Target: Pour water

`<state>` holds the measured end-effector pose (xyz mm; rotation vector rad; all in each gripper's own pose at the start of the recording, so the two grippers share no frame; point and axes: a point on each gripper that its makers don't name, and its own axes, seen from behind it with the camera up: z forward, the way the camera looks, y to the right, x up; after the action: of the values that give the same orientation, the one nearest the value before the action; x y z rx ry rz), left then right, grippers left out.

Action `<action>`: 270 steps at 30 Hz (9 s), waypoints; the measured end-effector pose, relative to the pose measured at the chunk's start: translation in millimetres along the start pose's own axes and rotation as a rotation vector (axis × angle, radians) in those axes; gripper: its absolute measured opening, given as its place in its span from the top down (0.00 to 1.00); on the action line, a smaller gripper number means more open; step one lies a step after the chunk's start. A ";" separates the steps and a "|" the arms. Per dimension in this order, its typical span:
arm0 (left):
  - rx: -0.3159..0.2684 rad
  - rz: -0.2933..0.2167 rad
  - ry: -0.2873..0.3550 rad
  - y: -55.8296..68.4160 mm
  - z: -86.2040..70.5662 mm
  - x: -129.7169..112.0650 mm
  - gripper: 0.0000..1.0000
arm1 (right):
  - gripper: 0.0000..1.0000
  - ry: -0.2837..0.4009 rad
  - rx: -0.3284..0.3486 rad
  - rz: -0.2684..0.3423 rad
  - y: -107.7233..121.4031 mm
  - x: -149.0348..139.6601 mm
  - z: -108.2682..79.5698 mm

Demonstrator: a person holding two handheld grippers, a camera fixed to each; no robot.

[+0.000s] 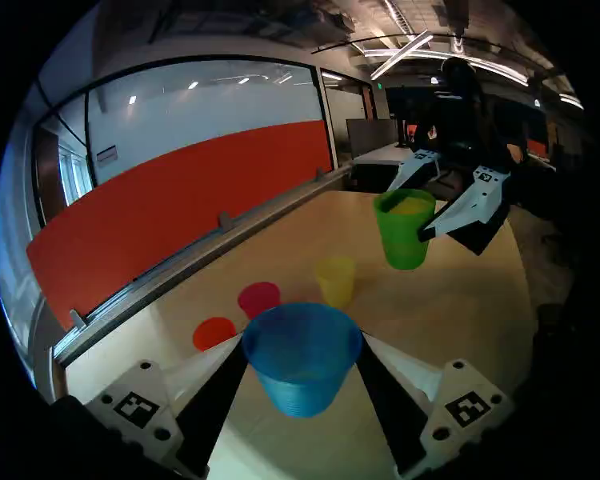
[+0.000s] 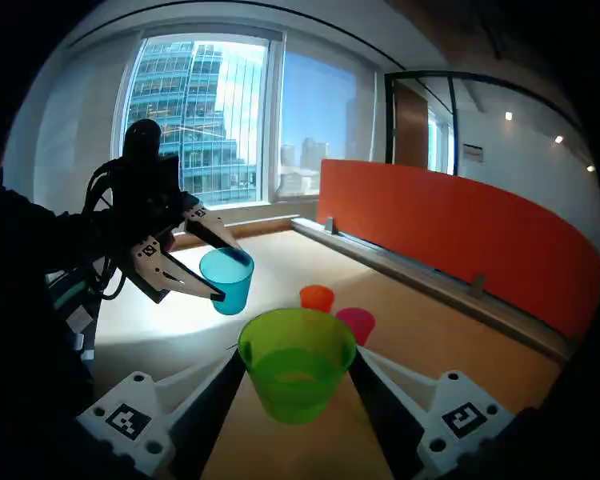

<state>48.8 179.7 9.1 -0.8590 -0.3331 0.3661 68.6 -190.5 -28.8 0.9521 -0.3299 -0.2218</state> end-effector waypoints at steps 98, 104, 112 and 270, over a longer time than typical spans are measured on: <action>-0.158 -0.058 -0.287 26.3 40.0 -138.7 0.11 | 0.09 -0.345 0.072 -0.066 -7.7 -136.3 66.0; -0.162 -0.073 -0.306 28.7 37.0 -145.2 0.11 | 0.09 -0.344 0.068 -0.061 -7.2 -139.4 66.8; -0.165 -0.068 -0.332 32.6 29.3 -154.6 0.11 | 0.09 -0.337 0.062 -0.053 -7.0 -141.7 65.2; 0.894 -0.316 0.310 -91.8 -112.4 -112.1 0.11 | 0.00 0.359 -0.942 0.284 105.3 -42.7 -138.2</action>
<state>13.5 0.2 -3.0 0.0265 0.0066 0.0562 84.5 -12.3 -23.5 -0.0003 -0.0027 0.0661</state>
